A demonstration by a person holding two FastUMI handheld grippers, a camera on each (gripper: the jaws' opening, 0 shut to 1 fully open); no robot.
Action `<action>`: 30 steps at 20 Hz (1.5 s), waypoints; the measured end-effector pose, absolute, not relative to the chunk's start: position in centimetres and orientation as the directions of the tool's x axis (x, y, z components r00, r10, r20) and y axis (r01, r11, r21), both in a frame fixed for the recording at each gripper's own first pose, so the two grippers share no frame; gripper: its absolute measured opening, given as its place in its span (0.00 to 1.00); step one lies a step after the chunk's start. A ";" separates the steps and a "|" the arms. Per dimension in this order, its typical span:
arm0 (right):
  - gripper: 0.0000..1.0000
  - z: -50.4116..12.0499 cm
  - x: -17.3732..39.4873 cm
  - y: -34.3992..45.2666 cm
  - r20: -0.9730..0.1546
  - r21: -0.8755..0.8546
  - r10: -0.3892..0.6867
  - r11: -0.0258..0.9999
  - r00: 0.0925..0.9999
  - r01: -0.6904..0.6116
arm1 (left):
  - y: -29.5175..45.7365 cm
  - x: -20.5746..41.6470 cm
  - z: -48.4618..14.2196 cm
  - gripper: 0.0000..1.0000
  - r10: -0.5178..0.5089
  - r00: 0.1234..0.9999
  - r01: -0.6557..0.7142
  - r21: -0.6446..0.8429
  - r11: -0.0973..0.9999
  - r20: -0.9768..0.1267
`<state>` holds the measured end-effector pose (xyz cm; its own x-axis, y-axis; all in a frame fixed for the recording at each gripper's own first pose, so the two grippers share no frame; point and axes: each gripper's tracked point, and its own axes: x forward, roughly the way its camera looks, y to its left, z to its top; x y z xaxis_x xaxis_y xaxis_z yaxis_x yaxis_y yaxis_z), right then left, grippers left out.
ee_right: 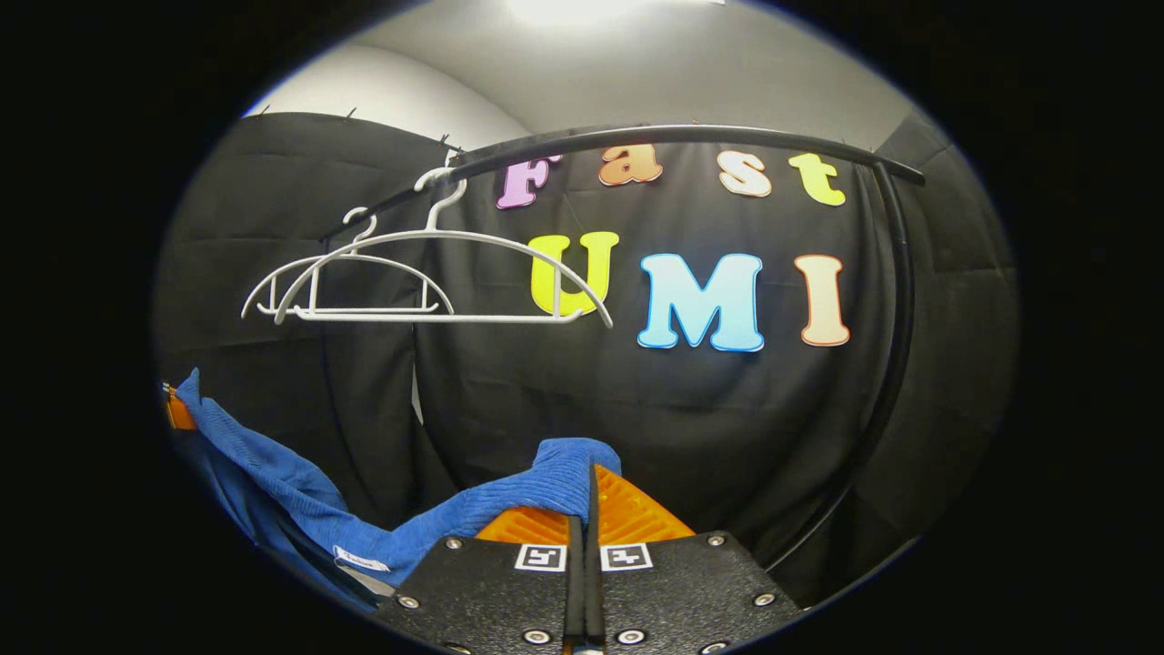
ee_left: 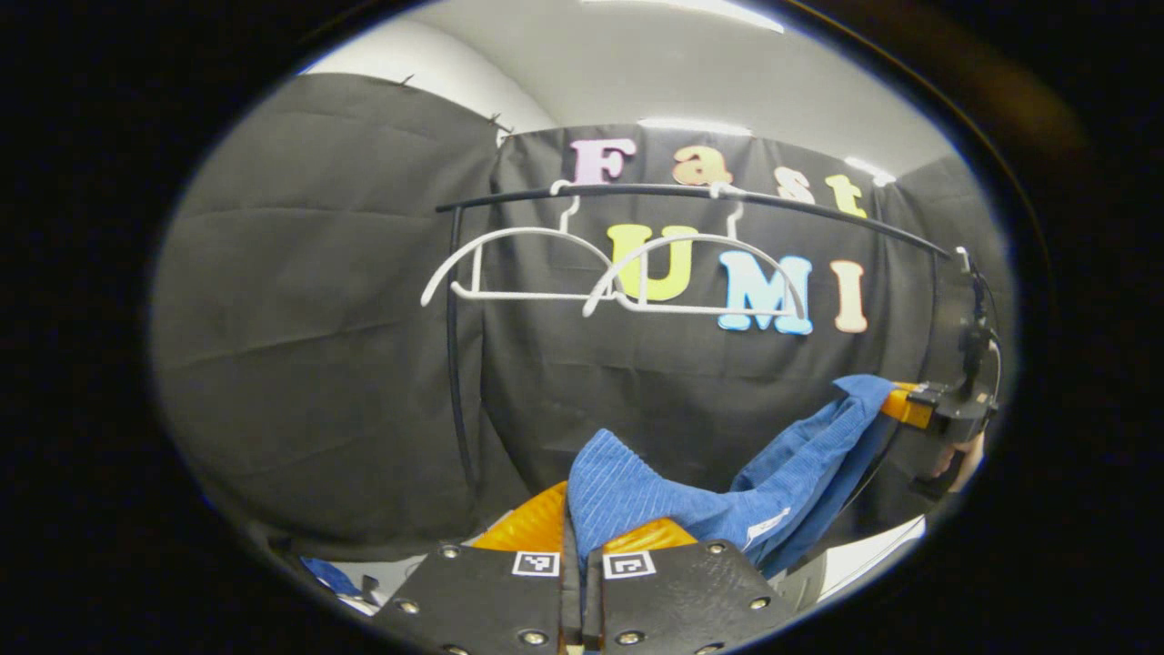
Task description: Grasp the clothes on the hanger with both hands and then place them into the laundry hamper below.
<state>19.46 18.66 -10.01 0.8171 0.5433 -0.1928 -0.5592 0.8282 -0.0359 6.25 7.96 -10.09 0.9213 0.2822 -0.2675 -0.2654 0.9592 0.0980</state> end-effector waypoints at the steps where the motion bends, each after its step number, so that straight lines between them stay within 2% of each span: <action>1: 0.00 -9.9 19.3 18.6 -0.199 -0.022 0.536 0.834 0.820 -0.551 | 7.6 6.4 -9.6 0.02 0.270 0.927 -0.243 0.131 0.961 -0.259; 10: 0.00 -9.6 10.5 19.4 -0.231 -0.005 0.471 0.875 0.851 -0.485 | 4.5 5.9 -8.5 0.03 0.030 0.970 -0.033 -0.008 0.999 -0.241; 19: 0.00 -17.6 3.9 19.3 -0.384 -0.004 0.379 0.911 0.842 -0.412 | 1.0 4.5 -18.5 0.02 -0.140 0.908 0.143 -0.021 0.989 -0.395; 27: 0.00 -27.7 0.2 16.5 -0.585 0.044 0.294 0.942 0.756 -0.332 | 1.0 4.0 -29.3 0.05 -0.155 0.808 0.123 -0.095 0.988 -0.568; 30: 0.00 -31.9 0.7 16.1 -0.669 0.083 0.279 0.949 0.689 -0.304 | 0.8 3.7 -32.9 0.03 -0.137 0.746 0.103 -0.091 0.991 -0.652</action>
<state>0.71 16.15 -31.88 0.6886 0.2786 -0.6694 -0.3036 0.9492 0.0828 3.74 0.83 -32.87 0.7457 -0.1368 -0.6521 0.1026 0.9906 -0.0905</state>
